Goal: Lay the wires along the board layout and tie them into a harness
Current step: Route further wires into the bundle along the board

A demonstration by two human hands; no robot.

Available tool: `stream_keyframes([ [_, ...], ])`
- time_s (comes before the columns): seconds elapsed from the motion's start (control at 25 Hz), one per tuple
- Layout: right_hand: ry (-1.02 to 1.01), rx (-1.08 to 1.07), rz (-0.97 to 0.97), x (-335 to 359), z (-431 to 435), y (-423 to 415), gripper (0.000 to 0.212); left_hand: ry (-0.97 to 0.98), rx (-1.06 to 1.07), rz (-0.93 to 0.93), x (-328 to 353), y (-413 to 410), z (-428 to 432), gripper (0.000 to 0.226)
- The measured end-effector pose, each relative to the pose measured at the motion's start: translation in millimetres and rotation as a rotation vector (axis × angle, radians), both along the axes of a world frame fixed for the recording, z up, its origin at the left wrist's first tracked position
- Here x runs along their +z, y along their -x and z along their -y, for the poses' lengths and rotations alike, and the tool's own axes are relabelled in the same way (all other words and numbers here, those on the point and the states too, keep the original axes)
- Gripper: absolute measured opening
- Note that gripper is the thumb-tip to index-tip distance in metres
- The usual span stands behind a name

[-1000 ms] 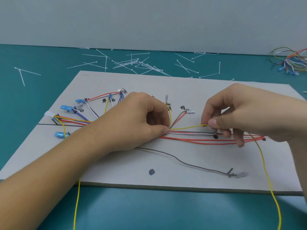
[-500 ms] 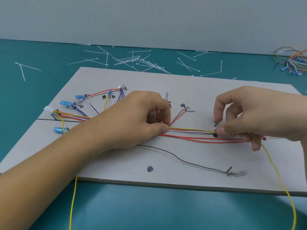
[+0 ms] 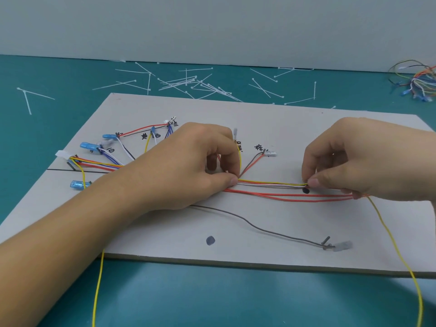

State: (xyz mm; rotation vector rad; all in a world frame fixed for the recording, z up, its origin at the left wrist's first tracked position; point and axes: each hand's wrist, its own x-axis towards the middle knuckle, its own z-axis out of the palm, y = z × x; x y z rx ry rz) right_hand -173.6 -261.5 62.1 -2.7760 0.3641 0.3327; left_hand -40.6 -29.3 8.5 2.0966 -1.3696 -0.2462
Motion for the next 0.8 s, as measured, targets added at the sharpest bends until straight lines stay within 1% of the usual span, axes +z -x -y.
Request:
stream_keyframes([
  [0.08,0.072,0.047,0.035,-2,-2,-1,0.02,-0.003,-0.007,0.009,2,-1,1,0.015],
  [0.2,0.104,0.048,0.054,-5,-7,-2,0.025,-0.038,-0.032,0.036,6,-3,5,0.016],
  [0.32,0.137,0.054,0.082,-6,-16,-2,0.021,-0.081,-0.054,0.06,10,-9,0,0.014],
  [0.4,0.1,0.069,0.138,-11,-28,-4,0.015,-0.12,-0.053,0.059,16,-17,-13,0.009],
  [0.48,0.061,0.079,0.209,-20,-43,-9,0.015,-0.186,-0.021,0.066,22,-28,-29,0.009],
  [0.6,-0.011,0.037,0.302,-29,-58,-17,0.016,-0.311,0.078,0.005,31,-41,-45,0.026],
  [0.68,-0.057,0.001,0.31,-30,-57,-18,0.017,-0.342,0.113,-0.039,34,-41,-47,0.031],
  [0.8,-0.187,-0.045,0.262,-26,-50,-17,0.019,-0.328,0.149,0.005,33,-36,-46,0.03],
])
